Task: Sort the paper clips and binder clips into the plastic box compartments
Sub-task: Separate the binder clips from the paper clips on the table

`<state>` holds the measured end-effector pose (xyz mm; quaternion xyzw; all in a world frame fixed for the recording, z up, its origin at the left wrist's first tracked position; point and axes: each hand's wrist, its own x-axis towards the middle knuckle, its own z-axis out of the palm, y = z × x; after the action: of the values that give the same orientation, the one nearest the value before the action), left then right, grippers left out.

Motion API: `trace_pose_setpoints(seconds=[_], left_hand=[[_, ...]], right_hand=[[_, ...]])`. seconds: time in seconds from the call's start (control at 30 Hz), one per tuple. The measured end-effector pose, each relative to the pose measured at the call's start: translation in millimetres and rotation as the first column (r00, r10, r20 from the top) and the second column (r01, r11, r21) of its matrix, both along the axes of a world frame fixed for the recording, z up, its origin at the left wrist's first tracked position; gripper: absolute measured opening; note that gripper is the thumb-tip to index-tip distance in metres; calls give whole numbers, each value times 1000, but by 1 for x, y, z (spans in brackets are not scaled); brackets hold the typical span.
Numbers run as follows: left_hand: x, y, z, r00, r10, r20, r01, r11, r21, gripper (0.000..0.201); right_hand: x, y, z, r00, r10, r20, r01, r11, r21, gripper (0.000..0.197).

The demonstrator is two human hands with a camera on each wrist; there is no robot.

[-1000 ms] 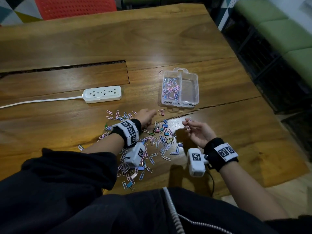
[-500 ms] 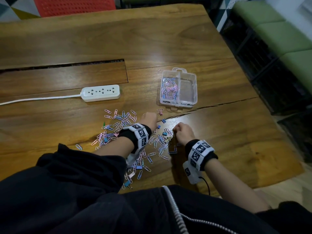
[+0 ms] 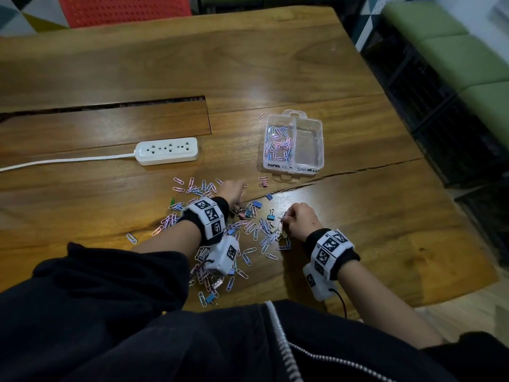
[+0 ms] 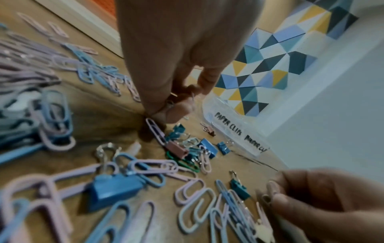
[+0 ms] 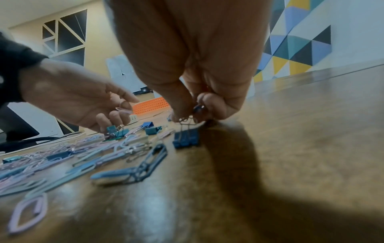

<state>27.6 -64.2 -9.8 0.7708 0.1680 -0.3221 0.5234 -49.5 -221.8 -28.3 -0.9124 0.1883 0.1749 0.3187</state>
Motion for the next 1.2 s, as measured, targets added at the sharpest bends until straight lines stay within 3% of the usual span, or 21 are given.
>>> trace_pose_setpoints(seconds=[0.13, 0.2, 0.27, 0.33, 0.4, 0.5, 0.57, 0.67, 0.73, 0.77, 0.87, 0.97, 1.03, 1.1, 1.2], left_hand=[[-5, -2, -6, 965, -207, 162, 163, 955, 247, 23], [-6, -4, -8, 928, -310, 209, 224, 909, 350, 4], [-6, -3, -8, 877, -433, 210, 310, 842, 441, 6], [-6, -2, -9, 836, -516, 187, 381, 791, 478, 12], [-6, -4, -10, 802, -568, 183, 411, 748, 521, 14], [-7, -9, -9, 741, -654, 151, 454, 655, 604, 14], [-6, -10, -8, 734, -661, 158, 451, 648, 614, 17], [-4, -8, -9, 738, -655, 160, 458, 661, 595, 18], [-2, -4, -12, 754, -638, 155, 461, 683, 566, 17], [-1, -3, -13, 757, -634, 158, 463, 691, 554, 17], [-1, 0, -13, 731, -664, 158, 481, 665, 571, 13], [-3, 0, -12, 696, -702, 151, 484, 614, 624, 15], [-4, -2, -13, 691, -708, 142, 479, 597, 644, 15], [-6, -4, -14, 705, -693, 151, 465, 612, 639, 16], [-6, -3, -15, 763, -627, 158, 448, 689, 570, 20]], right_hand=[[-7, -9, 5, 995, -97, 35, 90, 984, 153, 12], [-10, -14, 9, 983, -176, 43, 154, 936, 317, 21], [-11, -20, 13, 953, -303, -3, 258, 804, 535, 26], [-11, -25, 18, 906, -399, -141, 370, 586, 721, 29], [-10, -27, 22, 871, -421, -254, 433, 410, 803, 29], [-6, -27, 21, 839, -427, -335, 482, 302, 822, 27], [-3, -26, 16, 855, -414, -313, 480, 401, 780, 32], [-2, -19, 15, 956, -244, -163, 293, 774, 562, 27], [-4, -12, 15, 993, -87, -75, 109, 917, 384, 12], [-6, -9, 16, 998, -33, -54, 49, 944, 327, 5], [-8, -7, 12, 988, 154, 3, -153, 983, 102, 16], [-7, -9, 10, 951, 307, -18, -308, 948, -82, 13], [-6, -9, 9, 937, 346, -48, -349, 932, -99, 7], [-7, -9, 13, 959, 283, -12, -283, 958, -39, 9], [-11, -14, 19, 1000, -19, 9, 16, 969, 245, 20]])
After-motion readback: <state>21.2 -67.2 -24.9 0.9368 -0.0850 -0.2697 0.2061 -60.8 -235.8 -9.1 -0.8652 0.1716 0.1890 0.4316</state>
